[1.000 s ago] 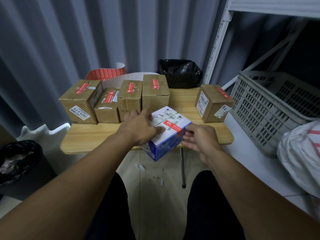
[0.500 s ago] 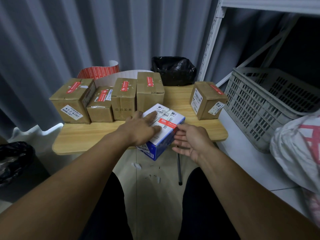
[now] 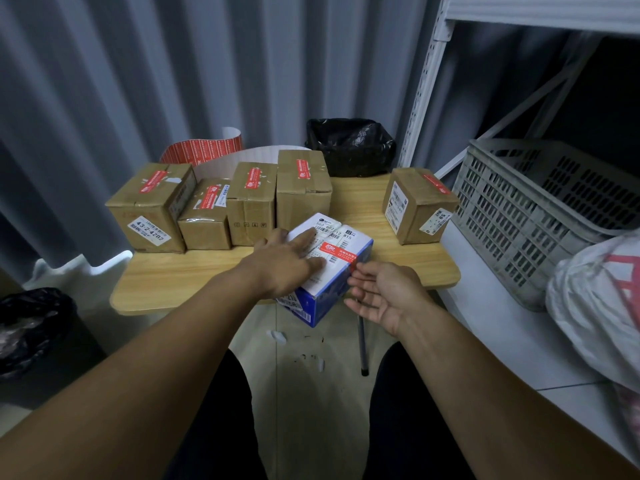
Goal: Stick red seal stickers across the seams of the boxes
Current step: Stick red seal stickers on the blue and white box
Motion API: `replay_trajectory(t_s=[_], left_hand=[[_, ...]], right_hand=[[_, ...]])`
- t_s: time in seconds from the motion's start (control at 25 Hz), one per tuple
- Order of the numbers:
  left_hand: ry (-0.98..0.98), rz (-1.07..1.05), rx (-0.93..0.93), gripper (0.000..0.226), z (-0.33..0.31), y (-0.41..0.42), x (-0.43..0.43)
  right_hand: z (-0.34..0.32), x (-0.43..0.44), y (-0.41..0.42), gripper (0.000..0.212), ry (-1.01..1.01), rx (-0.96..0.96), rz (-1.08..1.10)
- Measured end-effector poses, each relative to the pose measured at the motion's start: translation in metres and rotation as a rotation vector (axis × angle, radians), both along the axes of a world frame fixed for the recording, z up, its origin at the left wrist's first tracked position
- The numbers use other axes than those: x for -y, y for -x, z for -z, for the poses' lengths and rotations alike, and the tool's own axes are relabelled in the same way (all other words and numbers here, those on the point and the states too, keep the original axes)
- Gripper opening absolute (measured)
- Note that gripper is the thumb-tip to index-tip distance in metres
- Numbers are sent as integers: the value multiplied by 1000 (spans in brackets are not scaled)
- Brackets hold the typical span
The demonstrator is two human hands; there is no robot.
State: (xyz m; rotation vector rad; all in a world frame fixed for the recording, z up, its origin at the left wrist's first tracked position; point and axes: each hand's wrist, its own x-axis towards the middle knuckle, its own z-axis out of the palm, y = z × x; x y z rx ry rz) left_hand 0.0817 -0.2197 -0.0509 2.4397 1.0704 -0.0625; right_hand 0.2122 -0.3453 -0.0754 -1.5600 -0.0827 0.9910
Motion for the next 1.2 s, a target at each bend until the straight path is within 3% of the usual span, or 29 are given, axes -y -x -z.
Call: replay_trajectory(t_s=[0.44, 1.0, 1.2], left_hand=[[9, -6, 3, 70, -1, 0, 0], [39, -19, 14, 70, 1, 0, -1], [48, -23, 18, 70, 1, 0, 0]], right_hand=[[3, -3, 7, 14, -107, -230, 11], [12, 9, 13, 11, -317, -223, 158], [10, 7, 11, 30, -270, -219, 145]])
